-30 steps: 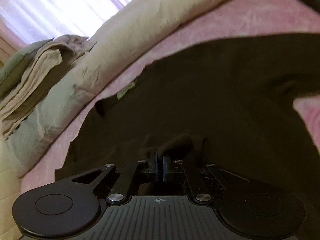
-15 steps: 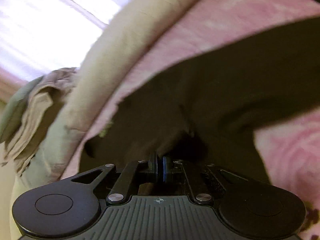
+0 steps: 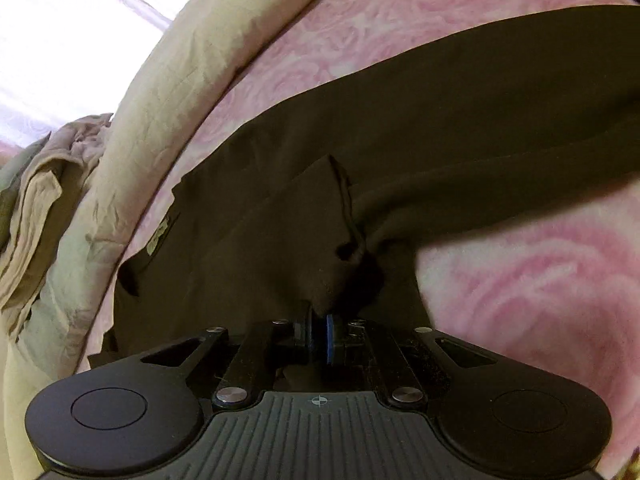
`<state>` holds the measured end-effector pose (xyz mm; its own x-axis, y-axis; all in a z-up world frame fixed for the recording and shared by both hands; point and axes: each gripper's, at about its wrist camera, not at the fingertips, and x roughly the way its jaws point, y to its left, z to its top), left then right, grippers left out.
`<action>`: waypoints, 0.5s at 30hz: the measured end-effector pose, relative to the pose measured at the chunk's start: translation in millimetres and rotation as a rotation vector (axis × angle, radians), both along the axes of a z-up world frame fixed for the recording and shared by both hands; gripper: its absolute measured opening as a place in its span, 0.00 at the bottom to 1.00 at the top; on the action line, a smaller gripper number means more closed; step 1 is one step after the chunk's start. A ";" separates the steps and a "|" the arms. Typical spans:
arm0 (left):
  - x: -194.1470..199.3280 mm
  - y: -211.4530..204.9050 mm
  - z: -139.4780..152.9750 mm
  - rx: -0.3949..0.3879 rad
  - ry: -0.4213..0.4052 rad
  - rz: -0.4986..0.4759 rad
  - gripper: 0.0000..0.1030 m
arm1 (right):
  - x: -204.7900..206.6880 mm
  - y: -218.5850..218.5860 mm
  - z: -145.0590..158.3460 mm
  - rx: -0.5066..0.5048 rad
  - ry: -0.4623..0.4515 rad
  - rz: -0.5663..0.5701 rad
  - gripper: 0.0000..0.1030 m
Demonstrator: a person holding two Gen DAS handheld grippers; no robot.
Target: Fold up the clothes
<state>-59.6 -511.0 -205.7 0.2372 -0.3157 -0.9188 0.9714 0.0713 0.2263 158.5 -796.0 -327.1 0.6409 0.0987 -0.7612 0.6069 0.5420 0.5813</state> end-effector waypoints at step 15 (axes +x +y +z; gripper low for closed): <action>45.1 -34.9 -60.6 -0.088 -0.018 0.027 0.69 | -3.1 86.9 73.8 -0.190 0.056 0.112 0.72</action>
<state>-14.4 -545.9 -266.4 0.2634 -0.3881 -0.8832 0.9646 0.1179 0.2358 155.4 -709.1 -253.2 0.5900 0.0180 -0.8072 0.5654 0.7045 0.4290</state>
